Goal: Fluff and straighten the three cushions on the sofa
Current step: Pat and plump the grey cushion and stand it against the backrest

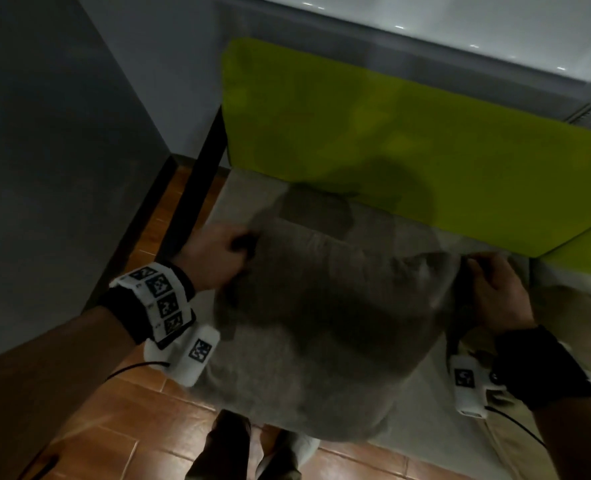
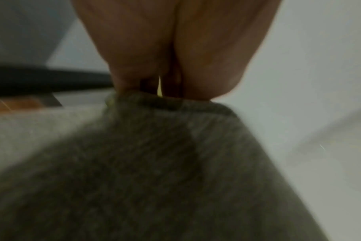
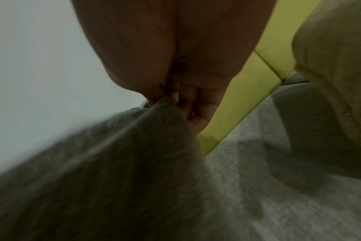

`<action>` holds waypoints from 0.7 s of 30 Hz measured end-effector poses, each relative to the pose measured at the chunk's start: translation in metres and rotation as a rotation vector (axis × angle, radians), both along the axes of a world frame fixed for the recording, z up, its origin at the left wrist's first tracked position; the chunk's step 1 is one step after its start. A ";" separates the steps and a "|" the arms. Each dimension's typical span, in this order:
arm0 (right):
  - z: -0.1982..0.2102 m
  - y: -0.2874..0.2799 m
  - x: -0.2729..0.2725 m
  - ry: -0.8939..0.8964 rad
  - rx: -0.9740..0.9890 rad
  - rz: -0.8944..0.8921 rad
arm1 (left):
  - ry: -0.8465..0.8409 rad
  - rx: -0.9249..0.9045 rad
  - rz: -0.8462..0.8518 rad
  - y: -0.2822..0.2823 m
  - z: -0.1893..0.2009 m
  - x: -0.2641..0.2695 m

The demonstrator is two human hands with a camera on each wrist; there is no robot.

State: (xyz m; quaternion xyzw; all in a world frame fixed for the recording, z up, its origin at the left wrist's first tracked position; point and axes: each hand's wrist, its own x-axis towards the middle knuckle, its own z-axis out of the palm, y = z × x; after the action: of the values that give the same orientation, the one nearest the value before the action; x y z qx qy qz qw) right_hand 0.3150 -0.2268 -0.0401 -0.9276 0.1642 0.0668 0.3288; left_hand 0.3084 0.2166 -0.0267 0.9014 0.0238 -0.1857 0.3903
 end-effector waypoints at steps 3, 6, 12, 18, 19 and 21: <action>-0.003 -0.010 -0.002 -0.003 -0.006 -0.034 | -0.213 -0.115 0.435 0.023 0.007 0.019; -0.003 -0.007 0.003 -0.044 0.018 -0.012 | -0.298 0.048 0.357 0.023 0.021 0.040; 0.004 0.005 0.031 -0.062 -0.119 0.075 | -0.397 0.228 0.385 0.011 0.030 0.074; -0.012 0.036 0.009 -0.208 -0.399 0.839 | -0.254 0.227 -0.353 -0.029 -0.008 0.056; -0.023 0.045 0.005 -0.136 -0.391 0.921 | -0.174 0.312 -0.505 -0.037 -0.021 0.045; -0.052 0.057 0.001 -0.017 -0.349 1.007 | -0.004 0.464 -0.638 -0.048 -0.048 0.026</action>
State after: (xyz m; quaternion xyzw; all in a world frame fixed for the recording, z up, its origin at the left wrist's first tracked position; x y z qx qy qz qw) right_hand 0.3164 -0.1697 -0.0917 -0.9331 -0.2952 0.1804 0.0982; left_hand 0.3344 0.1689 -0.0749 0.9283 -0.2170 -0.2855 0.0987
